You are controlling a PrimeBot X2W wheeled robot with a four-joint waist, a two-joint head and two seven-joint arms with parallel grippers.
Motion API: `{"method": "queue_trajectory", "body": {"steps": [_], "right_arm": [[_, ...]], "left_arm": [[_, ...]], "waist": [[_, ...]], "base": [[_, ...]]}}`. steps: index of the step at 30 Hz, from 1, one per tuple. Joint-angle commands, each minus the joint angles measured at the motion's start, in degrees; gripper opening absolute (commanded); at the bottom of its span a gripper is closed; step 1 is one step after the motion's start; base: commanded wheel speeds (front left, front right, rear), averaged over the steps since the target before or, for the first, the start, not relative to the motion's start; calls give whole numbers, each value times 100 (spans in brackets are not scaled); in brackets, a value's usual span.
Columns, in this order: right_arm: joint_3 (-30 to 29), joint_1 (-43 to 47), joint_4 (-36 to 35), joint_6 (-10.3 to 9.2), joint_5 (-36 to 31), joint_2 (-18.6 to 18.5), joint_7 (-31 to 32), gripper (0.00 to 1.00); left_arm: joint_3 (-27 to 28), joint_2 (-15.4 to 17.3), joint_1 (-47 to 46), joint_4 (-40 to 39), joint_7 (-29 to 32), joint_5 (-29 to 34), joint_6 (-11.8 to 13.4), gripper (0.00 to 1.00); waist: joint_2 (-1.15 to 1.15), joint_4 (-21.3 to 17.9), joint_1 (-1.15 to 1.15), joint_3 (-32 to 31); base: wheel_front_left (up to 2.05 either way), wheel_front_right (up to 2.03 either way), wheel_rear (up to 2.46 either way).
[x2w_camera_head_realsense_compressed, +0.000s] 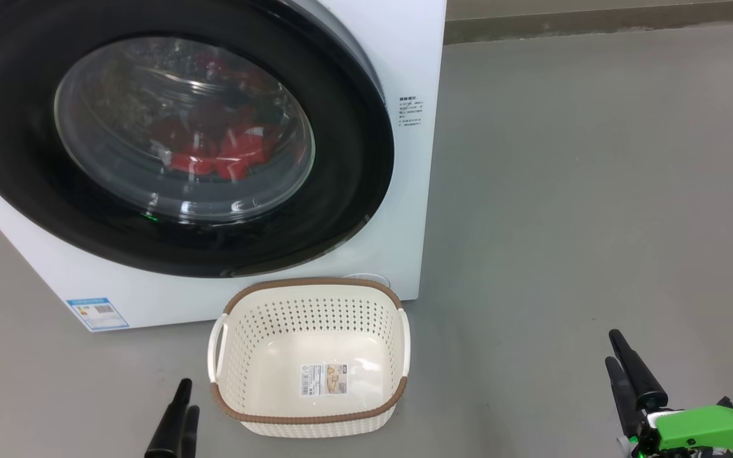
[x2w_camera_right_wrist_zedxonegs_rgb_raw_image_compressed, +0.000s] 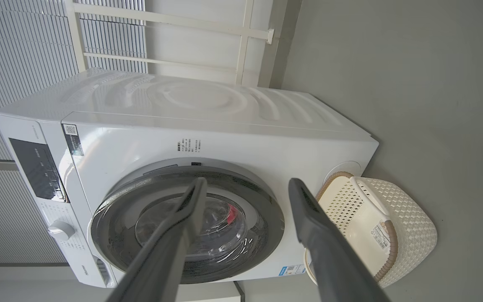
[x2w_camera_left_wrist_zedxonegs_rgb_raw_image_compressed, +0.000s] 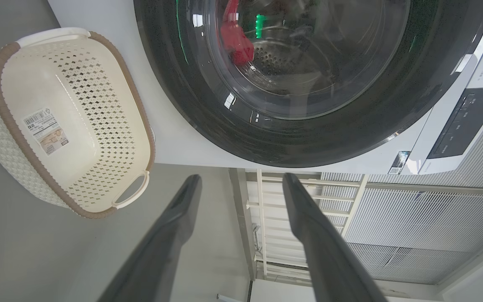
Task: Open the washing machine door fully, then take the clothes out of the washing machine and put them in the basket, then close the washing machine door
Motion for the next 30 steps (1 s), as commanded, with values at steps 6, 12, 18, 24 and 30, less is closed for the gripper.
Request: {"method": "queue_trajectory", "body": {"steps": [6,12,18,24,30], "right_arm": [[258,-285,-148,0,-353,-203,-216,100],[285,-325,-133,1,-666,-220,-304,100],[290,-358,-139,1,-1183,-223,-406,100],[274,-386,-203,1,-1780,-191,-507,100],[328,-404,-355,1,-2328,-202,-608,100]], "left_arm": [[-80,110,-232,-108,-174,322,-11,100],[-41,101,-257,-123,-260,661,-13,100],[22,85,-273,-160,-362,1071,-15,100],[94,90,-299,-278,-464,1555,-17,100],[142,99,-322,-429,-566,2102,-19,100]], "waist": [[0,-3,-1,-9],[0,-6,-1,-15],[0,-10,-1,-21],[0,-17,-1,-20],[0,-25,-1,-11]], "base": [[0,0,0],[0,0,0],[0,0,0],[0,0,0],[0,0,0]]}}
